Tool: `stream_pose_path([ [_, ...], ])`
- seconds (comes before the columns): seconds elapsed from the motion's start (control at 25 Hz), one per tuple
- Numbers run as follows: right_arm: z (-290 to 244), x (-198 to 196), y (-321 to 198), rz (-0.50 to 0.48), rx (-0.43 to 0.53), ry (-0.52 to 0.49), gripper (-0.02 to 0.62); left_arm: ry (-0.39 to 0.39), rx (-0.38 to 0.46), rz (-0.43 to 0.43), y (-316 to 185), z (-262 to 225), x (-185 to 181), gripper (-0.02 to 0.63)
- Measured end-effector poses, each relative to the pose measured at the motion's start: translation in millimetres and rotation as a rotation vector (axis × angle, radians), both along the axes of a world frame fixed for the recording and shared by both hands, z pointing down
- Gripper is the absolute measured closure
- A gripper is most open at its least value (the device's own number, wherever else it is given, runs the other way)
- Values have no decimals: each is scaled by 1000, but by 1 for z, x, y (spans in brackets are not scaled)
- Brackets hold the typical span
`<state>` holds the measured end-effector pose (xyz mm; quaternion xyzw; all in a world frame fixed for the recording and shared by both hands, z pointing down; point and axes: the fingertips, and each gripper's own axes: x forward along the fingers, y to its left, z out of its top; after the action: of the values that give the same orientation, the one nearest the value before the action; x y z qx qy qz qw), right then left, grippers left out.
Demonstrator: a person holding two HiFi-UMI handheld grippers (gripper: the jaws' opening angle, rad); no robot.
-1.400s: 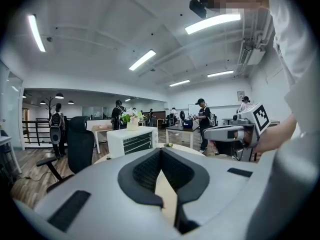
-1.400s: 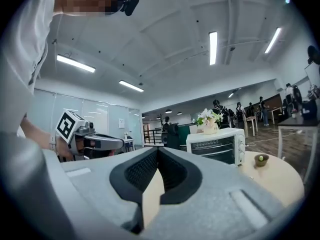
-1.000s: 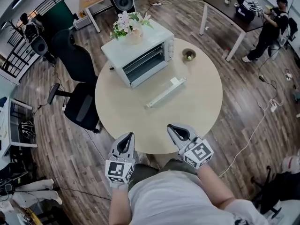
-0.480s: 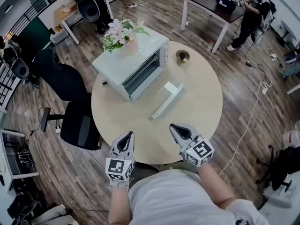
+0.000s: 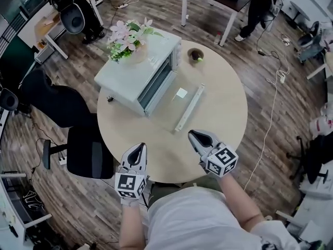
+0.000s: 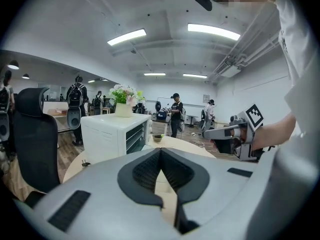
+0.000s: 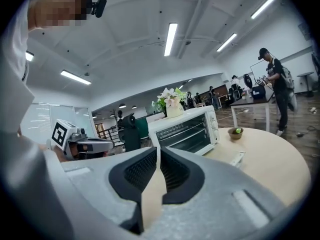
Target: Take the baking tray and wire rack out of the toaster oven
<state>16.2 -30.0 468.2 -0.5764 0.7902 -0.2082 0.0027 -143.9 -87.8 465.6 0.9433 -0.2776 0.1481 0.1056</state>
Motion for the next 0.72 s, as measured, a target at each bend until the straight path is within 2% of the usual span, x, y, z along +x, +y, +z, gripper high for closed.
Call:
stream_pose_path([
  [0.36, 14, 5, -57, 55, -20, -105, 581, -35, -57, 40, -26, 19, -4, 614],
  [0.72, 41, 28, -123, 8, -48, -231, 567, -97, -112, -31, -38, 36, 3, 614],
])
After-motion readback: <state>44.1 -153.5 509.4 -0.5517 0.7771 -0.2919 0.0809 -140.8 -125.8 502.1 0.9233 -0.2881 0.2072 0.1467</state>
